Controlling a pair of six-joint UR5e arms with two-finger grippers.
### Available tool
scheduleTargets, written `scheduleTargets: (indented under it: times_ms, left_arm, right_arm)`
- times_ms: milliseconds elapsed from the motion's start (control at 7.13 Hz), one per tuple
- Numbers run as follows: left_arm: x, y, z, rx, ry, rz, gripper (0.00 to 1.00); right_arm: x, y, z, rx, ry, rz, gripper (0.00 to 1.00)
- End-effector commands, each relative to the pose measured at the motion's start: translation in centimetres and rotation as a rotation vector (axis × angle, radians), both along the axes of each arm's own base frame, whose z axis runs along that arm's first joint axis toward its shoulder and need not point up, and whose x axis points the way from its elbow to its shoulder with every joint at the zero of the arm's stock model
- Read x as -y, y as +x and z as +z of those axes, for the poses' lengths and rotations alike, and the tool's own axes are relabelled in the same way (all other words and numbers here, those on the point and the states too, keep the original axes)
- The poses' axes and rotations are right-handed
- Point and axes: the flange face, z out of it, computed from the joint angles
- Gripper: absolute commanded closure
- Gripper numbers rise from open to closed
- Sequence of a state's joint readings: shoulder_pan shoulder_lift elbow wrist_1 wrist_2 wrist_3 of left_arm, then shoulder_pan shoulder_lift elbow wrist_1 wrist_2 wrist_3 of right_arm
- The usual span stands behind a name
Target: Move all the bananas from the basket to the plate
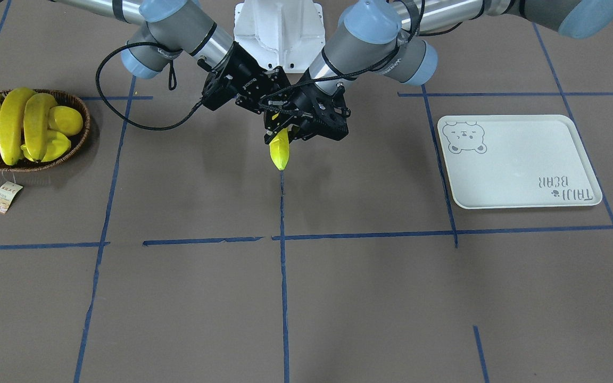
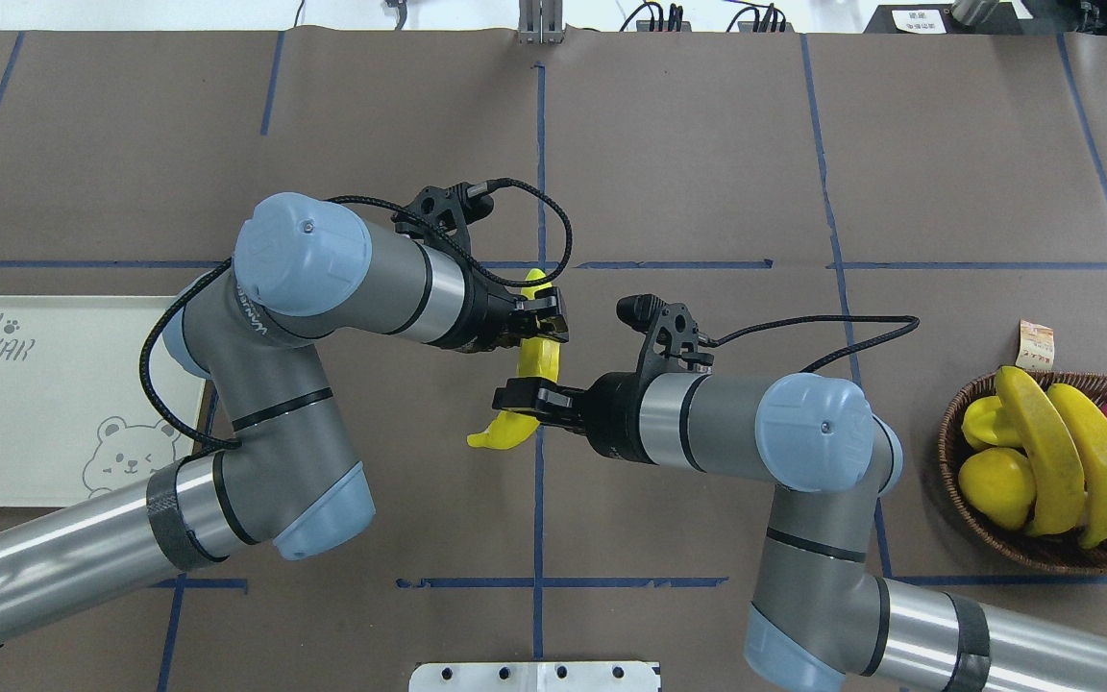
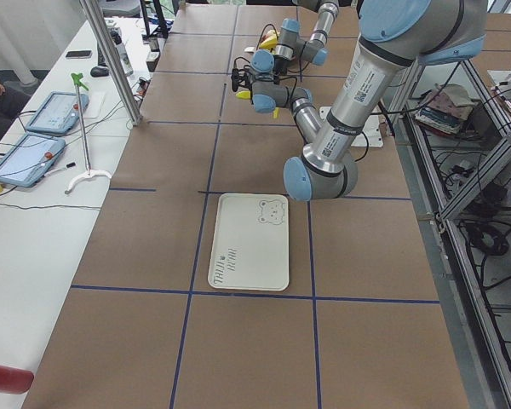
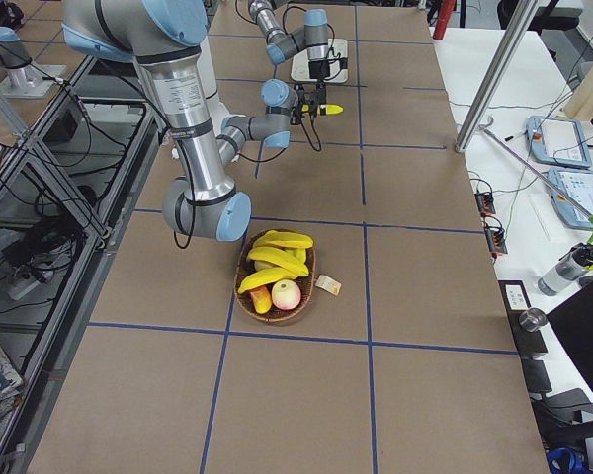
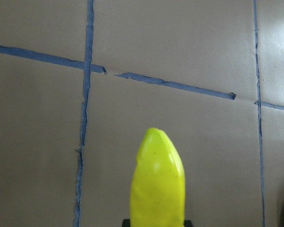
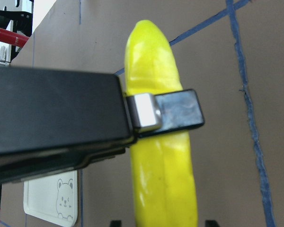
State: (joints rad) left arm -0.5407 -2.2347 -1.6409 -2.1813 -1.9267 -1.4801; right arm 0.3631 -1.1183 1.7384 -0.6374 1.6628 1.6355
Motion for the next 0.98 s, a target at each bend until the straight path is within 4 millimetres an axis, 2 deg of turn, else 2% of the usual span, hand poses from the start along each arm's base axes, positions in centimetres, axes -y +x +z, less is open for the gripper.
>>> scheduleTargets:
  times_ms: [0, 281, 421, 561, 701, 842]
  left_arm:
    - [0.1, -0.3, 0.1, -0.002, -0.004, -0.005, 1.00]
    - [0.5, -0.9, 0.5, 0.004, -0.007, -0.014, 1.00]
    - [1.3, -1.6, 1.8, 0.019, -0.042, -0.038, 1.00]
    - [3.0, -3.2, 4.4, 0.049, -0.088, -0.081, 1.00]
    - [4.6, -5.1, 7.8, 0.106, -0.129, -0.118, 1.00]
    - [6.0, -7.7, 9.1, 0.152, -0.163, -0.158, 1.00]
  right_arm:
    - [0.6, 0.4, 0.0, -0.005, 0.002, 0.013, 0.00]
    - [1.0, 0.6, 0.2, -0.016, -0.003, 0.013, 0.00]
    - [1.5, 0.8, 0.3, -0.060, -0.020, 0.003, 0.00]
    - [2.0, 1.9, -0.1, -0.098, -0.040, -0.007, 0.00]
    - [2.6, 4.0, -0.5, -0.137, -0.064, -0.033, 0.00]
    - [3.9, 6.3, -0.8, -0.212, -0.118, -0.055, 0.00]
